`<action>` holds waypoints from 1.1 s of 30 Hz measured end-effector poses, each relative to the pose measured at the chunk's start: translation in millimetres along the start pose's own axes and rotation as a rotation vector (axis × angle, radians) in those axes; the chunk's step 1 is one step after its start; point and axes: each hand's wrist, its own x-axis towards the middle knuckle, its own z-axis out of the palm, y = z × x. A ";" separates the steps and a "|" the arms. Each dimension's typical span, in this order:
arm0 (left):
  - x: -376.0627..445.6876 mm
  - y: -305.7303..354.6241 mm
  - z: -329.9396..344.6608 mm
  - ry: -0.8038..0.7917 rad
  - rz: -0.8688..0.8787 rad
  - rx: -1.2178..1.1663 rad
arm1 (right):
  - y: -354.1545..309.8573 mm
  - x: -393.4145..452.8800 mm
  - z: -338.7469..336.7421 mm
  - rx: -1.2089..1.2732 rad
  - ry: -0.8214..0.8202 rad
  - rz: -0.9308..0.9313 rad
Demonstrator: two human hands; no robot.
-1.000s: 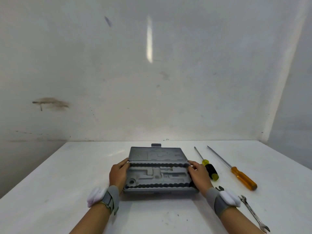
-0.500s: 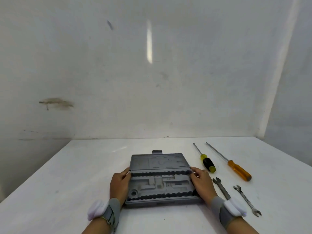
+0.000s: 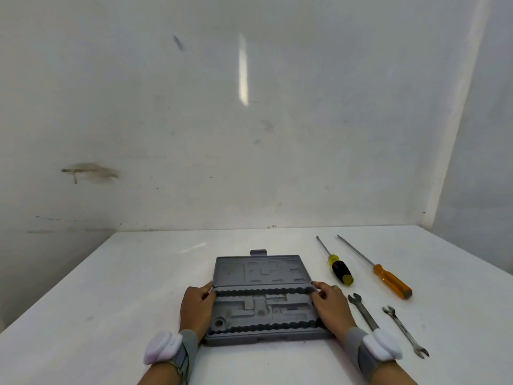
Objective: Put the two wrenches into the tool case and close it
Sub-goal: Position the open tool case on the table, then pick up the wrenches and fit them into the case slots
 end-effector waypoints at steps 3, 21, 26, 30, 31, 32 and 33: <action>0.8 2.0 0.7 -0.014 -0.016 0.003 | 0.5 -1.2 -0.4 0.003 0.005 0.001; 19.6 25.7 -0.6 0.065 -0.162 -0.015 | -8.9 -20.5 -33.2 0.147 0.030 0.024; 15.6 74.0 32.3 0.020 0.060 0.014 | 7.0 -16.7 -70.2 0.109 0.145 0.056; -7.5 110.0 78.7 -0.131 0.167 -0.018 | 28.2 -16.1 -100.3 0.074 0.180 0.127; -13.3 117.0 92.2 -0.195 0.173 -0.025 | 34.0 -15.9 -107.6 0.055 0.187 0.143; -19.3 122.3 105.1 -0.258 0.177 -0.028 | 38.9 -16.3 -113.1 0.033 0.197 0.155; -24.7 126.6 116.7 -0.322 0.172 -0.029 | 42.9 -17.7 -117.5 0.016 0.203 0.164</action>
